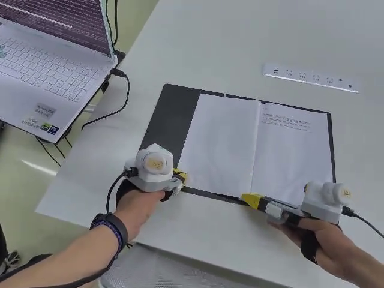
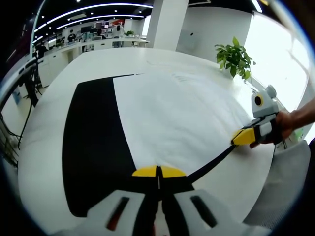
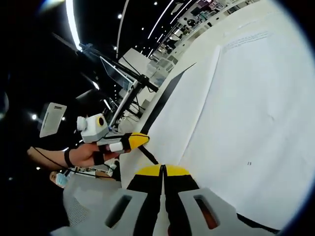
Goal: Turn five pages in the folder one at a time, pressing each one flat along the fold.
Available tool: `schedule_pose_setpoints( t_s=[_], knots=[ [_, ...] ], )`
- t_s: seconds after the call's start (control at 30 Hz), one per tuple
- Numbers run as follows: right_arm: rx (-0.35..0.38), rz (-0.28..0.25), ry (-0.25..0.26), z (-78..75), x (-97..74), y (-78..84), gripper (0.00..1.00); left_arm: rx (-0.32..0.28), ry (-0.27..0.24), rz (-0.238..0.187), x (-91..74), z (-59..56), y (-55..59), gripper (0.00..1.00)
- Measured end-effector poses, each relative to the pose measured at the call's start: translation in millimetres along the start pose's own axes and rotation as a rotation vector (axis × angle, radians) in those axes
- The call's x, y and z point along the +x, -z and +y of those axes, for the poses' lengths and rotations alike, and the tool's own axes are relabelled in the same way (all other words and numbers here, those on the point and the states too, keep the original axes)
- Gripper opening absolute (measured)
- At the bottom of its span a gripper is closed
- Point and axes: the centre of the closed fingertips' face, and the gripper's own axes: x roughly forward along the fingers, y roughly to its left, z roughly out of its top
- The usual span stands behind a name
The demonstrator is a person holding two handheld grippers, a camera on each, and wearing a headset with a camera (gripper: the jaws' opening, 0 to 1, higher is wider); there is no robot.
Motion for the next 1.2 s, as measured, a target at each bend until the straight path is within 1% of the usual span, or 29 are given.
schedule_pose_setpoints(
  t_s=[0.03, 0.07, 0.1, 0.13, 0.37, 0.47, 0.5, 0.57, 0.6, 0.67, 0.77, 0.83, 0.87, 0.97, 1.1, 1.17, 1.2],
  knots=[
    [-0.010, 0.027, 0.002, -0.9, 1.2, 7.3, 0.00, -0.001, 0.000, 0.000, 0.0, 0.0, 0.0, 0.00],
    [-0.017, 0.040, 0.005, -1.7, 2.1, 11.2, 0.00, 0.000, 0.000, 0.000, 0.0, 0.0, 0.1, 0.00],
    [-0.024, 0.037, -0.001, -0.4, 2.7, 12.1, 0.00, 0.002, 0.000, 0.002, 0.0, 0.0, 0.1, 0.00],
    [-0.012, 0.030, -0.001, -0.4, 2.0, 10.7, 0.00, 0.003, 0.001, 0.003, -0.1, 0.1, 0.0, 0.00],
    [-0.001, 0.013, 0.016, -2.9, 1.7, 10.3, 0.00, 0.000, -0.005, 0.011, -0.4, -0.3, 0.6, 0.00],
    [0.004, -0.001, 0.012, -0.2, -0.6, 7.9, 0.00, 0.011, 0.002, 0.027, -2.2, -4.3, 1.8, 0.00],
    [-0.001, -0.003, 0.012, 1.5, -0.8, 7.5, 0.00, 0.012, 0.004, 0.024, -3.8, -6.1, 0.8, 0.02],
    [-0.007, -0.018, 0.008, 5.5, -2.5, 4.8, 0.00, 0.009, 0.009, 0.003, -8.9, -10.5, -5.1, 0.03],
    [-0.004, -0.031, 0.008, 6.6, -3.6, 1.9, 0.00, 0.007, 0.010, -0.007, -10.7, -11.6, -7.7, 0.04],
    [0.001, -0.076, 0.008, 9.2, -6.9, -7.7, 0.00, 0.010, 0.006, -0.025, -15.2, -13.7, -13.1, 0.06],
    [-0.010, -0.123, 0.042, 9.8, -15.2, -21.3, 0.00, 0.023, 0.010, -0.043, -21.6, -18.5, -19.0, 0.08],
    [-0.016, -0.152, 0.056, 9.9, -21.9, -29.0, 0.00, 0.036, 0.010, -0.048, -26.1, -21.8, -21.8, 0.09],
    [-0.018, -0.158, 0.060, 9.7, -23.3, -30.5, 0.02, 0.040, 0.009, -0.051, -27.9, -22.9, -23.0, 0.10],
    [-0.035, -0.188, 0.093, 5.8, -34.9, -38.8, 0.08, 0.039, 0.005, -0.063, -33.8, -25.5, -26.3, 0.12],
    [-0.057, -0.203, 0.139, 0.2, -49.0, -43.2, 0.14, 0.037, 0.008, -0.071, -40.8, -30.9, -27.7, 0.15],
    [-0.074, -0.190, 0.184, -5.8, -56.6, -41.2, 0.18, 0.035, 0.011, -0.067, -42.2, -32.6, -26.5, 0.19],
    [-0.091, -0.191, 0.195, -6.1, -61.2, -40.1, 0.20, 0.022, 0.007, -0.075, -43.3, -33.2, -26.7, 0.20]
  ],
)
